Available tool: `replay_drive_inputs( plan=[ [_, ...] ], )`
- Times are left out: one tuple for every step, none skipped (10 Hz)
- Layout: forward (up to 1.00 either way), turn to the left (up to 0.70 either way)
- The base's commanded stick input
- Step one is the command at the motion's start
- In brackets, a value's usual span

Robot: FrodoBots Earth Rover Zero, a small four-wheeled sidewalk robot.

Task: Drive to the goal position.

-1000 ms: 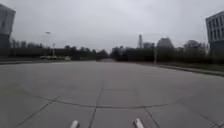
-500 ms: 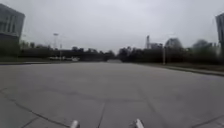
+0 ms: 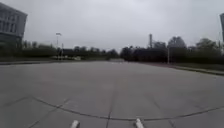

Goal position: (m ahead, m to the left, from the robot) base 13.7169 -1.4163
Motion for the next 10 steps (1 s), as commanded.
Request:
replay_drive_inputs(
  plan=[
    [1.0, 0.0],
    [1.0, 0.0],
    [1.0, 0.0],
    [1.0, 0.0],
    [1.0, 0.0],
    [1.0, 0.0],
    [1.0, 0.0],
    [1.0, 0.0],
    [1.0, 0.0],
    [1.0, 0.0]
  ],
)
